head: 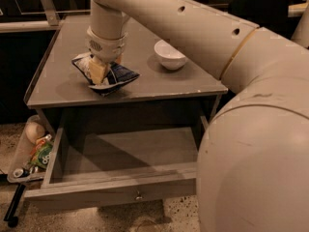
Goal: Place blue chip bag into top drawer
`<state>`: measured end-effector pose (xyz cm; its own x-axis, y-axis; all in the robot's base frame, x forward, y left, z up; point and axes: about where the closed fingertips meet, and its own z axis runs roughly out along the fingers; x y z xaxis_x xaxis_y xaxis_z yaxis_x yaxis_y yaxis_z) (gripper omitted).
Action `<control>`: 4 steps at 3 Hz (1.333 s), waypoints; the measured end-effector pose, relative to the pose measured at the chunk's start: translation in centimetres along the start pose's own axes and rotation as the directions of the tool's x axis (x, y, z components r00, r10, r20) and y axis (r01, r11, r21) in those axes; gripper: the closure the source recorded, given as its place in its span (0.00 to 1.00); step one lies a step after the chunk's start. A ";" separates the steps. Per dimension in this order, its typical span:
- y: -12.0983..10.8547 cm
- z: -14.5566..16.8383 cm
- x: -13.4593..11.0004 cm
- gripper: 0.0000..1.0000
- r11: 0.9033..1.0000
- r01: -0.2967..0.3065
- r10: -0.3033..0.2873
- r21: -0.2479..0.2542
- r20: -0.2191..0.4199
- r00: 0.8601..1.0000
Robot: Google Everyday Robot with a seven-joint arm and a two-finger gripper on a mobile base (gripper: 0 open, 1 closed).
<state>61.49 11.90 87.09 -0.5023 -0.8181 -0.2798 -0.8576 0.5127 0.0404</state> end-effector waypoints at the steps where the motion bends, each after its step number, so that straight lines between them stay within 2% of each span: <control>1: 1.7 -0.7 1.4 1.00 1.000 -0.029 0.029 -0.002 -0.015 0.999; 2: 5.7 -2.1 4.8 1.00 0.993 -0.114 0.113 -0.012 -0.040 0.993; 3: 10.1 -2.2 9.1 1.00 0.976 -0.214 0.210 -0.028 -0.100 0.973; 4: 13.5 -0.8 13.4 1.00 0.947 -0.316 0.304 -0.053 -0.168 0.938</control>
Offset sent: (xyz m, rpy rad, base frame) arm -0.1608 -0.0365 0.0043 -0.0590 0.1561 -0.2396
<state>43.09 7.64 84.64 -0.7501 -0.6552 -0.0894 -0.6593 0.7305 0.1777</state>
